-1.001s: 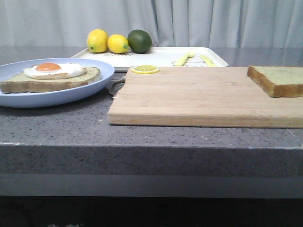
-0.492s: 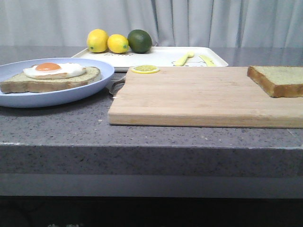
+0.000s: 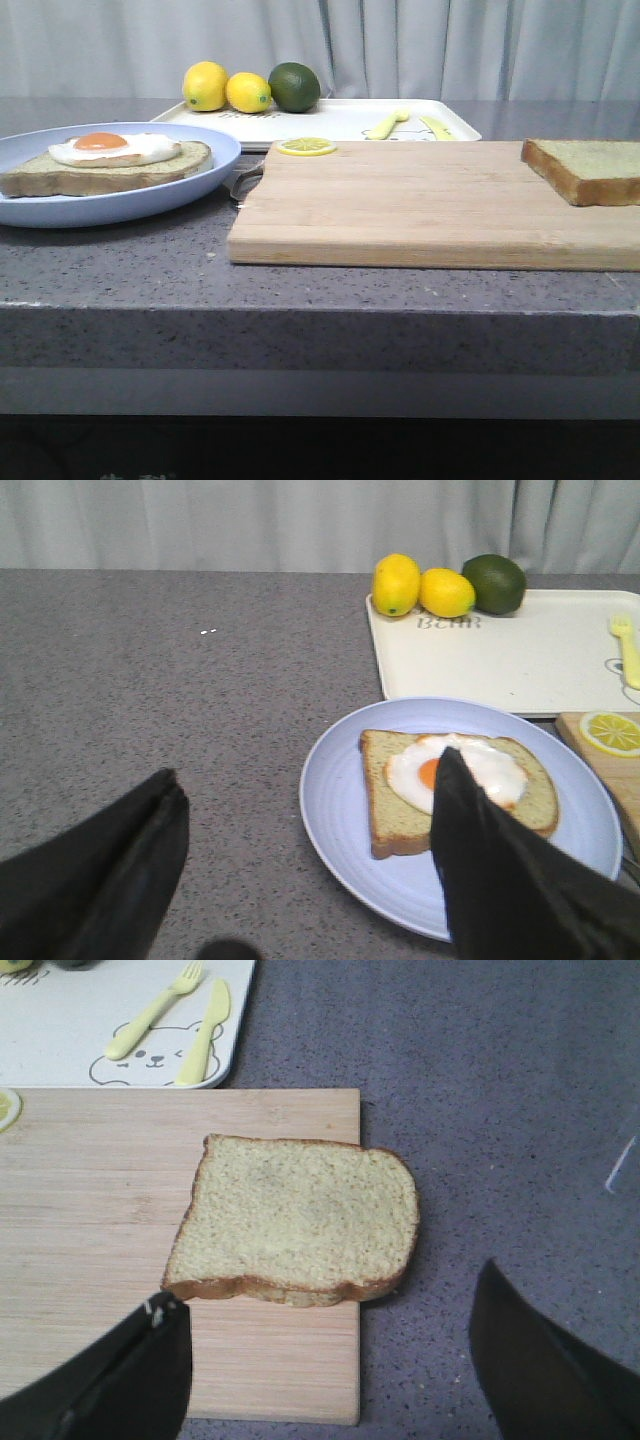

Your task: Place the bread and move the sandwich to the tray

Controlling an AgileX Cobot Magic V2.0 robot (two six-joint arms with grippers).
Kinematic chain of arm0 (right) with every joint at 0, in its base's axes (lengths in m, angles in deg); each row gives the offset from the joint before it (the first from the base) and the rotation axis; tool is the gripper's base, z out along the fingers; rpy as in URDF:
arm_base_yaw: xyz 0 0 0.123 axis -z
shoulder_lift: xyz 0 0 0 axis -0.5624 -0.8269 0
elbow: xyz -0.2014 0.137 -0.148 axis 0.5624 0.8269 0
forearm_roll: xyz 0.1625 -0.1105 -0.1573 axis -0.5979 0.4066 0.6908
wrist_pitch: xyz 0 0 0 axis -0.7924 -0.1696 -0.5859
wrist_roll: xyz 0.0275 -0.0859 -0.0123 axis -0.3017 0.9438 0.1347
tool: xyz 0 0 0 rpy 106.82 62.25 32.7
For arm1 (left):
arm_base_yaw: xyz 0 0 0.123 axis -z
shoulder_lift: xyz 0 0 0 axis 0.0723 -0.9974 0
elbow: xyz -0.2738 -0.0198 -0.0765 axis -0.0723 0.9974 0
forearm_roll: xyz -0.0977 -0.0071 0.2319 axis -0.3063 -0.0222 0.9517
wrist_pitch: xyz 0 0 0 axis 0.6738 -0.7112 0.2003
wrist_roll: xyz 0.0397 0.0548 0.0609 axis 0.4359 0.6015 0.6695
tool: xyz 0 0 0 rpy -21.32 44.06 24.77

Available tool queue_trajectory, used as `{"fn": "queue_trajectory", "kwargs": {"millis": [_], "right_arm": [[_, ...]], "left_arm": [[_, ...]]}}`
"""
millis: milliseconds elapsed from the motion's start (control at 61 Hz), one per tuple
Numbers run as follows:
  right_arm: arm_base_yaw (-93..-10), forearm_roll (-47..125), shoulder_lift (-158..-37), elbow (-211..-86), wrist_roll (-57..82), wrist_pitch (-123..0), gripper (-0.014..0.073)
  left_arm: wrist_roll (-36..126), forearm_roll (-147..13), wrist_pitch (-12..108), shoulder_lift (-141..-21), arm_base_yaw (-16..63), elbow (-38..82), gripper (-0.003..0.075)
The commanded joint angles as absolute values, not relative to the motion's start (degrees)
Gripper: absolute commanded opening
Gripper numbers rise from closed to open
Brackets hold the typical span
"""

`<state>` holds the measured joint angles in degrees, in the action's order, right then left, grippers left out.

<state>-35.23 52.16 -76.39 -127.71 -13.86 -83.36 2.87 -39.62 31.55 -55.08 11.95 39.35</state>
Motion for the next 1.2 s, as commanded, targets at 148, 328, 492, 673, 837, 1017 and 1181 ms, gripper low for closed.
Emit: {"fn": "queue_trajectory", "kwargs": {"millis": [148,328,492,673,837,1017,1181], "right_arm": [[-34.89,50.68,-78.11,-132.04,-13.69,-82.37,0.0590],[-34.89,50.43,-83.30,-138.77,-13.69,-92.08,0.0590],[-34.89,50.43,-90.60,-144.87,-13.67,-102.44,0.0590],[-34.39,51.64,-99.65,-148.90,-11.85,-110.87,0.0590],[-27.15,48.77,-106.06,-149.70,-10.30,-112.68,0.0590],[-11.48,33.37,-110.11,-149.70,1.08,-112.87,0.0590],[-0.85,16.74,-114.08,-149.70,11.93,-113.29,0.0590]], "left_arm": [[2.40,-40.24,36.13,-55.67,20.62,37.72,0.0512],[2.40,-40.12,36.13,-55.67,24.29,37.72,0.0512],[2.40,-40.02,35.91,-55.67,24.52,37.72,0.0512],[2.40,-40.02,35.82,-55.67,24.52,37.72,0.0512],[2.40,-40.02,35.69,-55.67,24.52,37.72,0.0512],[2.40,-39.54,35.58,-55.67,24.52,37.72,0.0512],[2.40,-39.54,35.58,-55.67,24.52,37.72,0.0512]]}}
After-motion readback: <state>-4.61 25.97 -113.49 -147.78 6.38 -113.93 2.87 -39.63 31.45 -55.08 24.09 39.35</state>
